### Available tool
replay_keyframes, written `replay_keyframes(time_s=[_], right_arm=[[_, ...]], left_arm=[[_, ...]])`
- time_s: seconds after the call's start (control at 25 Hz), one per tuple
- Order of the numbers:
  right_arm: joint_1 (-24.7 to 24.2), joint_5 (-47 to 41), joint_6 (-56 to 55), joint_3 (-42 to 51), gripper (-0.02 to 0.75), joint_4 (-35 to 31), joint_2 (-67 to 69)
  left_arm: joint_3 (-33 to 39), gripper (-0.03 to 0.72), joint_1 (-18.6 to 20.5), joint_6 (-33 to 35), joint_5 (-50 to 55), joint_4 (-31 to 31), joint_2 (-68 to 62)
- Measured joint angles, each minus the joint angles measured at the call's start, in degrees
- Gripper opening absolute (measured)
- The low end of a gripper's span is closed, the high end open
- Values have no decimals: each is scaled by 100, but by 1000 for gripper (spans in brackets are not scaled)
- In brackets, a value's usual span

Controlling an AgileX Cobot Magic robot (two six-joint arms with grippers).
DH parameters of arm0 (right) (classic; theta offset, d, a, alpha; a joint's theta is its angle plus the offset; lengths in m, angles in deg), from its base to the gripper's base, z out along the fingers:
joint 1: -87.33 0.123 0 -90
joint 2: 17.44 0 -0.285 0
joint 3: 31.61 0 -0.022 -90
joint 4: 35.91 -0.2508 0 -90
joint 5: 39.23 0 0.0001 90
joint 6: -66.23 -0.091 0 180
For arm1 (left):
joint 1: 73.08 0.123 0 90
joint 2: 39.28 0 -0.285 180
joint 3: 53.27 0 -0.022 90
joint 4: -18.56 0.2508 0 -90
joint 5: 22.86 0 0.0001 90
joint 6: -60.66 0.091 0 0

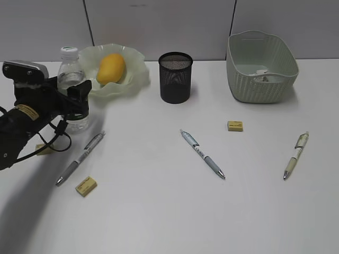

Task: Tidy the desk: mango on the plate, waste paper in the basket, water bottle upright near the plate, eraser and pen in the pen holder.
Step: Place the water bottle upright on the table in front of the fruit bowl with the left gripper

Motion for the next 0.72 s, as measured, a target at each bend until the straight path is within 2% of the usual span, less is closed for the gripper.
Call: replay_keyframes(time_s=[0.2, 0.4, 0.72], right_arm=[[0, 0, 0, 0, 404, 0, 0], [0, 0, 0, 0, 404, 0, 0], [0, 0, 0, 0, 404, 0, 0]], left_arm=[[11, 518, 0, 0, -12, 0, 0], [11, 562, 0, 0, -18, -6, 0], [19, 566, 0, 0, -25, -24, 0]])
